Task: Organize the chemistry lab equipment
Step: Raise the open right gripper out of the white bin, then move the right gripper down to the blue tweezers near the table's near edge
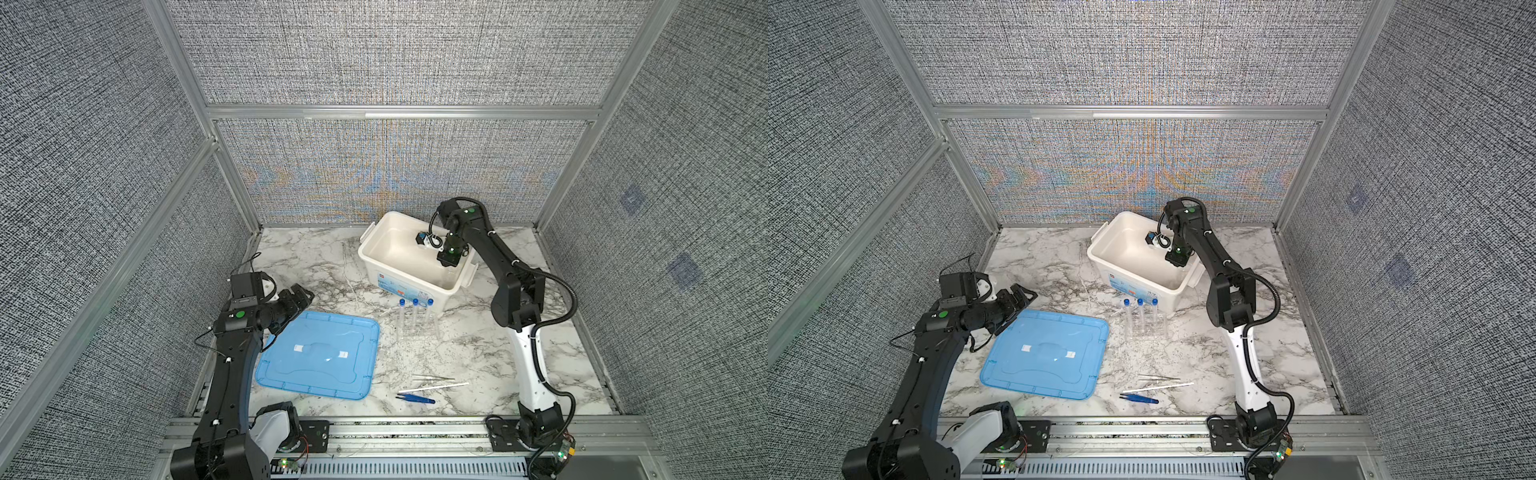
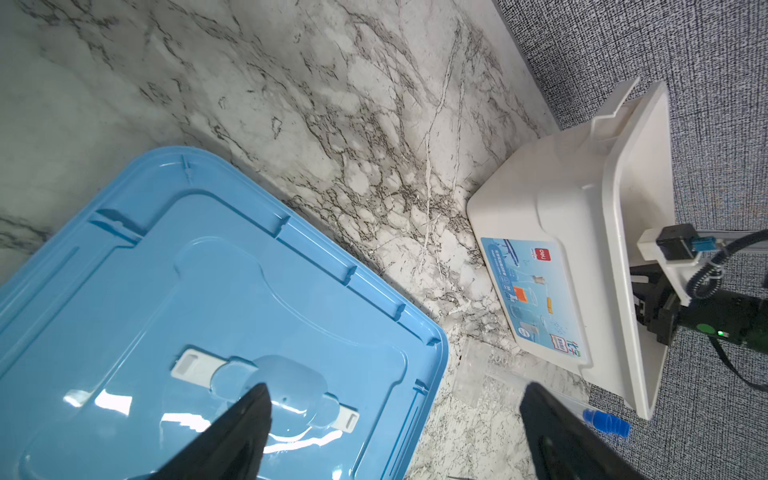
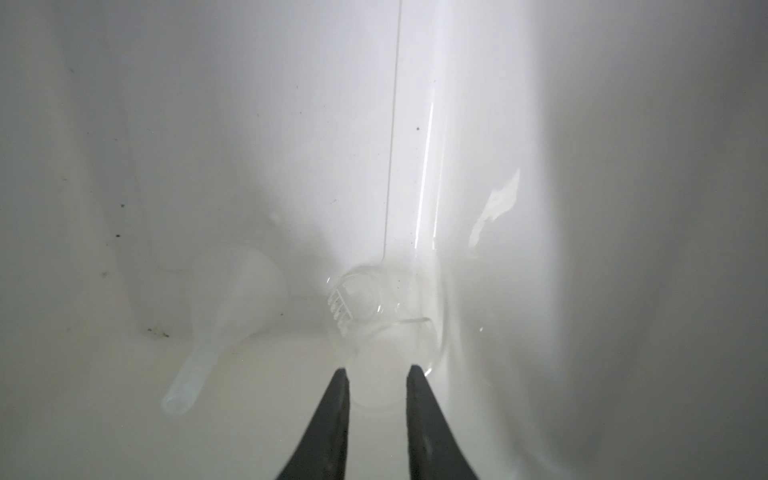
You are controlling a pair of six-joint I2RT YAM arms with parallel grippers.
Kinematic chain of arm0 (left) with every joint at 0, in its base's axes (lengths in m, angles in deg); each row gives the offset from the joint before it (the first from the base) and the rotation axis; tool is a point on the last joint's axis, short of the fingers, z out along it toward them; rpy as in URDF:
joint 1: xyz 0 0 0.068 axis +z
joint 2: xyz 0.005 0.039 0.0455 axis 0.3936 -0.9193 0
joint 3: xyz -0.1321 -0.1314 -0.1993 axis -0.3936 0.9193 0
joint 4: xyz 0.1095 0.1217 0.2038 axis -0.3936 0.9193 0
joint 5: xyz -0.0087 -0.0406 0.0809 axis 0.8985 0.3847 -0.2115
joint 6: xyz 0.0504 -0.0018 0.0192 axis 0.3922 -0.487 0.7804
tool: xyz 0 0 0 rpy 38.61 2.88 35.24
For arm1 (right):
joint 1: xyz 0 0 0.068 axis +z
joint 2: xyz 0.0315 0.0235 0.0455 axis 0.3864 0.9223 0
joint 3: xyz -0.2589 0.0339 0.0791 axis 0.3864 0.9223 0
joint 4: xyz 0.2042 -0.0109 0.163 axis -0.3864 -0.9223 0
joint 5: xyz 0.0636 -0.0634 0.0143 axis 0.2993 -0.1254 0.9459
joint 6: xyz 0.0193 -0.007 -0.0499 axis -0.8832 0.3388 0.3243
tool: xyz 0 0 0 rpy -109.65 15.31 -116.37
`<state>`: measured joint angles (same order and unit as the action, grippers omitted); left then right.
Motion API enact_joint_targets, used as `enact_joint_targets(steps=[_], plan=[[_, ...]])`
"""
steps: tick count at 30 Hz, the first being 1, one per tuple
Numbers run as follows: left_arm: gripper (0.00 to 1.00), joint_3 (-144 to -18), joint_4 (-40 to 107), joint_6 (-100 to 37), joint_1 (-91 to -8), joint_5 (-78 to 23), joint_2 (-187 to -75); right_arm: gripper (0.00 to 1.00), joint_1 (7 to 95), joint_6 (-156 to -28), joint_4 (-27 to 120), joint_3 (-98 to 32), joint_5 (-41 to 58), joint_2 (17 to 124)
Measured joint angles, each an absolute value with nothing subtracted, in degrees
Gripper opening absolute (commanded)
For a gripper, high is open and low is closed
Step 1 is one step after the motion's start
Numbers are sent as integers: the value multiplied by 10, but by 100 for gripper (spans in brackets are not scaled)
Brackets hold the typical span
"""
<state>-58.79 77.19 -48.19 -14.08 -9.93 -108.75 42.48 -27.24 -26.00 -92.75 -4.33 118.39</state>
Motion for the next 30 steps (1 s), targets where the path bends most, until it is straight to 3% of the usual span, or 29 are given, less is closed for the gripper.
enact_joint_targets(steps=[12,19,30], plan=[[94,-571,749,-486,-144,-85,-1061,29,442,-309,-216,-895,-52,1058],[94,-559,730,-496,-148,-85,-1054,29,463,-340,-164,-828,-1,943],[93,-548,686,-515,-151,-100,-1070,35,541,-369,116,-478,108,634]])
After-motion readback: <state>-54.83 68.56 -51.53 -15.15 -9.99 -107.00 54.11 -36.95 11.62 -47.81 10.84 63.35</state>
